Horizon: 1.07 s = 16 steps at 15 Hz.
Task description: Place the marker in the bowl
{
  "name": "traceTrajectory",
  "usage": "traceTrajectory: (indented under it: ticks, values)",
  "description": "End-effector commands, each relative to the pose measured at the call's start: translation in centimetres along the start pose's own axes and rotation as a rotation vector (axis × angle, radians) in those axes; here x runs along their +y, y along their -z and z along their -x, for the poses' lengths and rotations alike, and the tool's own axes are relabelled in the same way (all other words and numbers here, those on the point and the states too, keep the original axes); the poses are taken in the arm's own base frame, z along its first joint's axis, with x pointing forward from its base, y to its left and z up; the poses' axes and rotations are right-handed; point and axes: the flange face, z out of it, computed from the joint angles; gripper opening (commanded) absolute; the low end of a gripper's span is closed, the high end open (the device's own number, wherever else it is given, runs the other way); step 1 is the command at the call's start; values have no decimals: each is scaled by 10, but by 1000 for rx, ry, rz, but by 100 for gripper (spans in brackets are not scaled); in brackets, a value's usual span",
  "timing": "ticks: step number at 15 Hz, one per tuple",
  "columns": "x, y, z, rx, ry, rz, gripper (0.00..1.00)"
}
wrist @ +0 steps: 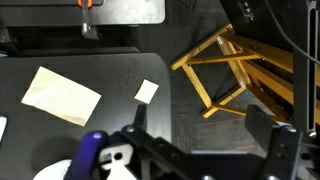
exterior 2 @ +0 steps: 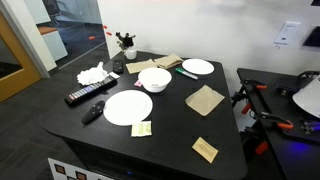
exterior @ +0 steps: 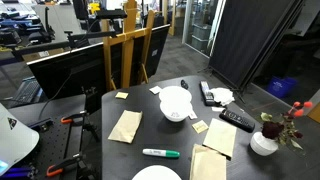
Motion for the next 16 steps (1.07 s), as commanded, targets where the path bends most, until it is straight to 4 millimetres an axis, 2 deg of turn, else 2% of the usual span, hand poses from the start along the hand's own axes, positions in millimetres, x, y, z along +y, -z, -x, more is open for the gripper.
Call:
traceTrajectory:
  ticks: [1,9,13,16]
  values:
    - [0,1,0,-1,0,0,100]
    - [5,3,-3,31,-25,12,100]
    - [33,16,-12,114,-121,9,100]
    - [62,25,-19,171,-204,14,100]
